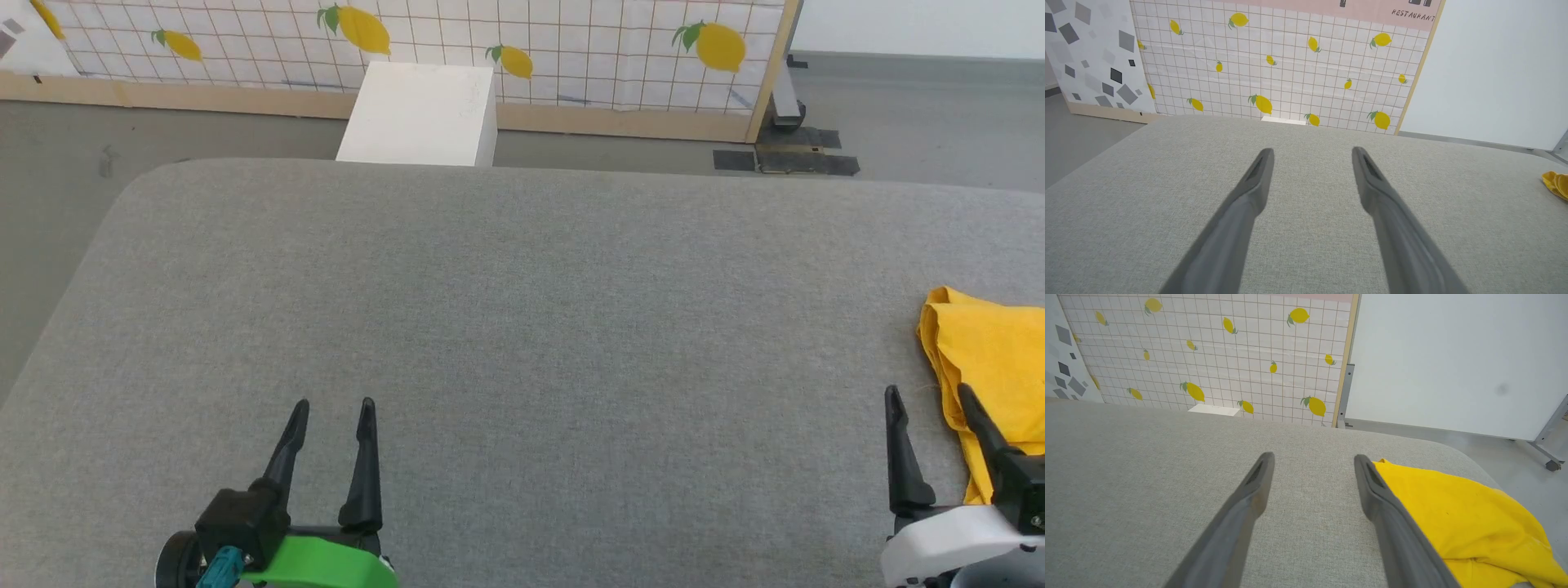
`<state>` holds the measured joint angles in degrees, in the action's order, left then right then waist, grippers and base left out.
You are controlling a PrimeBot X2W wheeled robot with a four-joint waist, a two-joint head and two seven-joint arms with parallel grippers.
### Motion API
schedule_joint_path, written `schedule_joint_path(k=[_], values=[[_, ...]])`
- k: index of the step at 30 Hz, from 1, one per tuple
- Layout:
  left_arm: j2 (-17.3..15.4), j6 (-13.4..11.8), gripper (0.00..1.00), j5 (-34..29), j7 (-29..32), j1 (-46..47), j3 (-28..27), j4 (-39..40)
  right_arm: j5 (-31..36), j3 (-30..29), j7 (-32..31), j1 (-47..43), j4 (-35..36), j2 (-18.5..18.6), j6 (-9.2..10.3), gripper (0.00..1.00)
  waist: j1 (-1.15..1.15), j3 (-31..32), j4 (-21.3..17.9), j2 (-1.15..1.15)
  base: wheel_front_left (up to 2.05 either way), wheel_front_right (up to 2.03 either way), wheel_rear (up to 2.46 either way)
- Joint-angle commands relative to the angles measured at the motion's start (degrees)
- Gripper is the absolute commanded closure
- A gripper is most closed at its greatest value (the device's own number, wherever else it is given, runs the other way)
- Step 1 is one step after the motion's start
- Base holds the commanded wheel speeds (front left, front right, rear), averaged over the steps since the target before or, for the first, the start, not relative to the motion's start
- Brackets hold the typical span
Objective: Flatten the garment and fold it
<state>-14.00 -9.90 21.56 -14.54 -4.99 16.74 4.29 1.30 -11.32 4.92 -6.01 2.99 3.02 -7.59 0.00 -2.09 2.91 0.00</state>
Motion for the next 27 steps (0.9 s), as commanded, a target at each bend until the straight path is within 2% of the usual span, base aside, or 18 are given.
schedule_joint_path(k=[1,4,5,27], values=[[0.5,0.5,0.00,-1.0,-0.4,-0.8,-0.5,-0.2,-0.6,0.1,0.6,-0.4,-0.5,-0.1,0.10,0.00,0.00,0.0,0.0,0.00,0.00,0.00,0.00],[1.5,1.3,0.00,-1.3,-0.5,-0.9,-1.4,-1.1,-1.3,0.7,1.1,0.0,-1.7,-0.1,0.10,0.00,0.00,-0.2,-0.1,0.00,0.00,0.00,0.00],[1.4,1.1,1.00,-1.1,0.0,-0.1,-1.4,-1.0,-1.1,0.7,0.8,0.0,-1.8,0.0,0.00,1.00,0.00,-0.1,-0.1,0.00,0.00,0.00,0.00],[2.8,2.4,1.00,-4.1,2.3,0.7,-3.5,-1.5,-1.1,2.1,-0.2,0.9,-2.0,0.0,0.01,1.00,0.00,0.2,-0.5,0.00,0.00,0.00,0.00]])
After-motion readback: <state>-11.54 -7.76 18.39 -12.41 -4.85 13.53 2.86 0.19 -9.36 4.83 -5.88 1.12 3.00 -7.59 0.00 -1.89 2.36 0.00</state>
